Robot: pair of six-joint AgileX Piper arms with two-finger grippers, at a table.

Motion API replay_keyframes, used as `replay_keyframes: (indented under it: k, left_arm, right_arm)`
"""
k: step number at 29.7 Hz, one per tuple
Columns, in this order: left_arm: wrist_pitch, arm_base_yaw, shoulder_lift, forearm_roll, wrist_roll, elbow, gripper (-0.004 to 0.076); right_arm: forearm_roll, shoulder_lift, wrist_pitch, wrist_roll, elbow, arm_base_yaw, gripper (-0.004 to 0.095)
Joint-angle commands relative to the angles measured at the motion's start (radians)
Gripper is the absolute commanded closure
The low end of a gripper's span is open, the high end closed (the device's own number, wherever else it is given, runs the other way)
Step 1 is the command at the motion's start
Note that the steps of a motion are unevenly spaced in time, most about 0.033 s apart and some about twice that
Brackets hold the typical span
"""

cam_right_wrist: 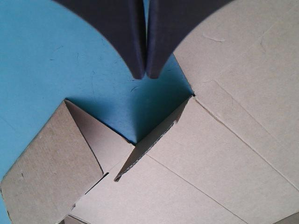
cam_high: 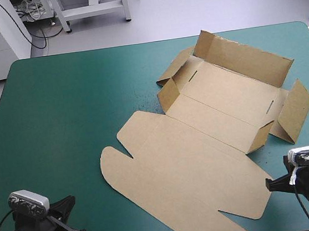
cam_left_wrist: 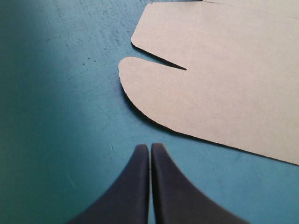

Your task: Fold the box

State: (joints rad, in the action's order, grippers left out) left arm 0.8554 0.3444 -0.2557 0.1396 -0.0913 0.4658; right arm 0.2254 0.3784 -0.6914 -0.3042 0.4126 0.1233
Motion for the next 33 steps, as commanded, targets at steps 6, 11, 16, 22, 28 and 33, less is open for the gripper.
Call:
replay_keyframes:
  k: [6,11,16,22,28,33]
  left_arm:
    - [-0.069,0.006,-0.013,0.025,0.003,0.023,0.0731]
    - [-0.071,0.006,-0.013,0.031,0.003,0.023,0.0731]
    - [-0.071,0.006,-0.013,0.046,0.003,0.023,0.0731]
    - [-0.071,0.006,-0.013,0.049,0.003,0.023,0.0731]
    - [-0.071,0.006,-0.013,0.049,0.002,0.023,0.0731]
    - [-0.071,0.006,-0.013,0.047,0.002,0.023,0.0731]
  right_arm:
    - [0.014,0.008,0.064,-0.002,0.027,-0.001,0.0924]
    - [0.014,0.008,0.067,-0.002,0.027,-0.001,0.0924]
    - [0.014,0.008,0.067,-0.002,0.027,-0.001,0.0924]
    - [0.008,0.008,0.067,-0.002,0.030,-0.001,0.0924]
    - [-0.008,0.008,-0.040,-0.002,0.109,-0.001,0.0776]
    - [-0.008,0.008,-0.110,-0.005,0.159,-0.001,0.0353]
